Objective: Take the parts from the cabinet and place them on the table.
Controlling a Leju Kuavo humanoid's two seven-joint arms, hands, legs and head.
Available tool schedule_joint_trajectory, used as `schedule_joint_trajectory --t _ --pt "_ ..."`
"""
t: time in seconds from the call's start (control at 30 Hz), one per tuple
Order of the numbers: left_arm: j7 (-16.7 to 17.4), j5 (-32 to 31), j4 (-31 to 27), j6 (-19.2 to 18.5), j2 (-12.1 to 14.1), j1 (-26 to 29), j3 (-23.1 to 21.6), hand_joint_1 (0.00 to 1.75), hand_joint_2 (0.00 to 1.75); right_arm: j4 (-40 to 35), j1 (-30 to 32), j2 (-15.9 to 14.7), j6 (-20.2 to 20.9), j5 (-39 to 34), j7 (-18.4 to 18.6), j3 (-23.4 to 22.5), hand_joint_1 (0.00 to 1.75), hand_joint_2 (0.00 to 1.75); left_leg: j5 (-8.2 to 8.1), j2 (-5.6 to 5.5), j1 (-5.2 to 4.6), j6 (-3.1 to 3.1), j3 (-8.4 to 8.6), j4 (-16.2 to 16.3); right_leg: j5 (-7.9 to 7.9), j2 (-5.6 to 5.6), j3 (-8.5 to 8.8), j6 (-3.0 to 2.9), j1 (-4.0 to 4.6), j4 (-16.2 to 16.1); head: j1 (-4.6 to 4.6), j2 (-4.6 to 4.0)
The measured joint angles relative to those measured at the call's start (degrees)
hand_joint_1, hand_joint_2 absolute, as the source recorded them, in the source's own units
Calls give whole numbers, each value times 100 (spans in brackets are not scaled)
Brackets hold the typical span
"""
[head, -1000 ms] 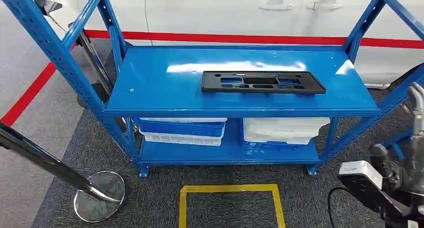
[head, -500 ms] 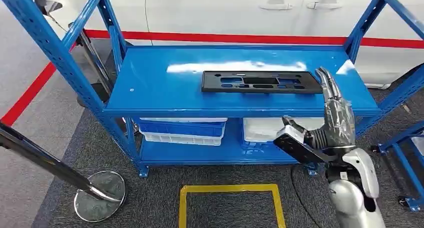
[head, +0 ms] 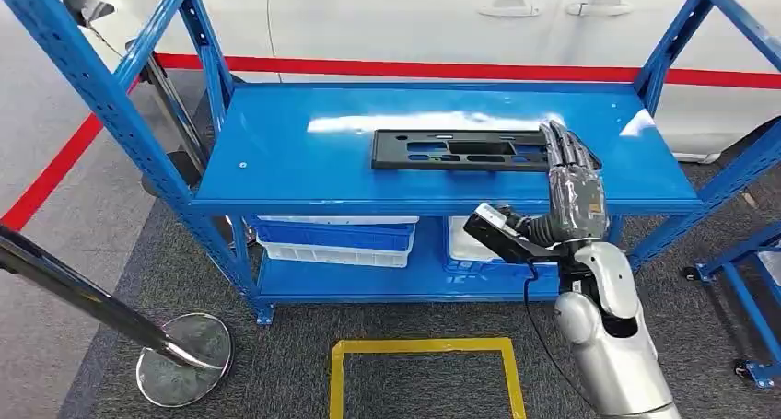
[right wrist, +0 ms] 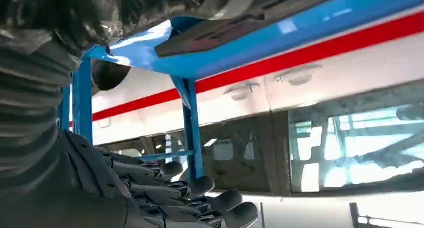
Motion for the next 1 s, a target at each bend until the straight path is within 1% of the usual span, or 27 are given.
schedule_joint_trajectory --t 0.23,0.5,0.73,0.87,1.0 --pt "18 -9 0 -2 0 -1 0 0 0 298 -48 0 13 55 2 33 0 175 0 0 0 0 -1 0 0 0 -1 0 0 0 0 0" --pt "18 -9 2 -4 0 -1 0 0 0 422 -82 0 13 55 2 66 0 175 0 0 0 0 -1 0 0 0 -1 0 0 0 0 0" --pt "88 -81 2 -109 0 -2 0 0 0 565 -146 4 118 136 13 125 0 175 0 0 0 0 -2 0 0 0 -1 0 0 0 0 0" --pt "123 -129 2 -181 -2 -5 0 0 0 693 -247 33 223 243 114 221 0 175 0 0 0 0 -1 0 0 0 -1 0 0 0 0 0" --pt "153 -133 2 -220 -4 -6 0 0 0 816 -318 74 236 269 114 265 0 175 0 -1 0 0 -2 0 0 -1 -1 0 1 0 0 0"
